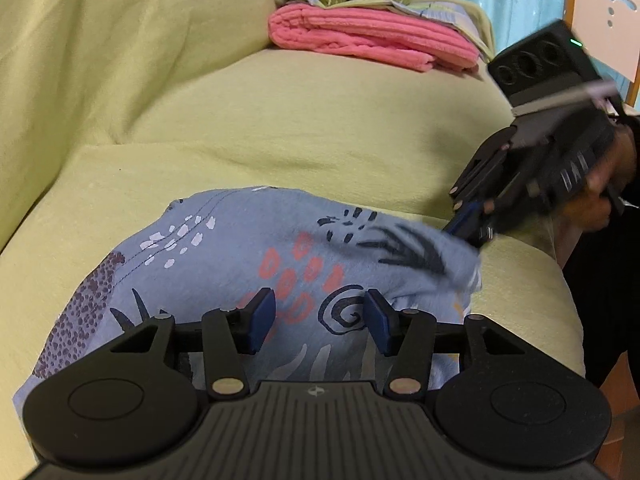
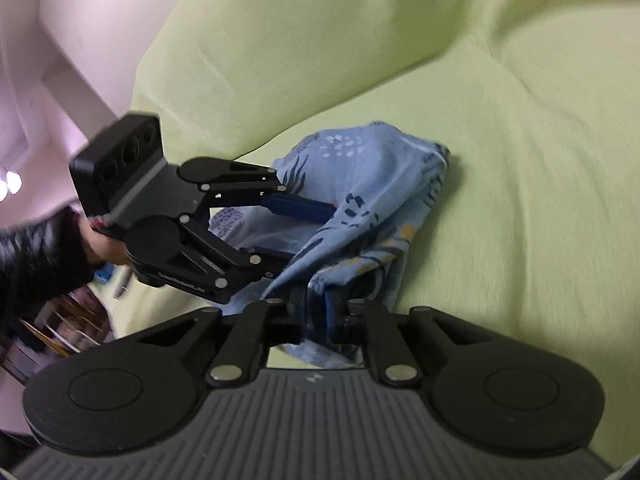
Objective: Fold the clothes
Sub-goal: 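Grasp the folded pants edge with the right gripper while the left gripper presses the bundle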
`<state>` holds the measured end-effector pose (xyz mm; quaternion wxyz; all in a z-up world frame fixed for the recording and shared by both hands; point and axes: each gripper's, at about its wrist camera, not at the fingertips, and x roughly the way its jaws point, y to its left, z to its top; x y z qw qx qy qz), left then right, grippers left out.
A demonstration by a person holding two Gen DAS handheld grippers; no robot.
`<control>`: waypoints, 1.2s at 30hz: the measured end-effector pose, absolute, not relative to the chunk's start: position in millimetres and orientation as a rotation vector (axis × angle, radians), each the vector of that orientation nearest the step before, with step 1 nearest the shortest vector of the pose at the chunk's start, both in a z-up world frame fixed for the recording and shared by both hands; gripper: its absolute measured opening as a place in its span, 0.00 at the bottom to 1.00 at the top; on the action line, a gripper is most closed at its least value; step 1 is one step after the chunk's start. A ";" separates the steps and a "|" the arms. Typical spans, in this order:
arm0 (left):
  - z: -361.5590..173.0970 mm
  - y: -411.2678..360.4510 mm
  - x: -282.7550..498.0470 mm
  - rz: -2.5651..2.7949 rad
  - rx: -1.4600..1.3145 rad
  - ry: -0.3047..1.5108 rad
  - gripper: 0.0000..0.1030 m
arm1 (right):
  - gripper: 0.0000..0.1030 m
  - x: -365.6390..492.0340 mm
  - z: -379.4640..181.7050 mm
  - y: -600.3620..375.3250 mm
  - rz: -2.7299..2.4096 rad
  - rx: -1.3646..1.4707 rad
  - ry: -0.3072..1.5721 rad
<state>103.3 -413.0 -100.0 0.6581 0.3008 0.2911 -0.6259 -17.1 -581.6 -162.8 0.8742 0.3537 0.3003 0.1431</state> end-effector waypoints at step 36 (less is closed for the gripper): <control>-94.6 -425.0 150.0 -1.219 0.668 0.569 0.51 | 0.63 -39.2 -184.5 -638.3 0.154 0.996 0.565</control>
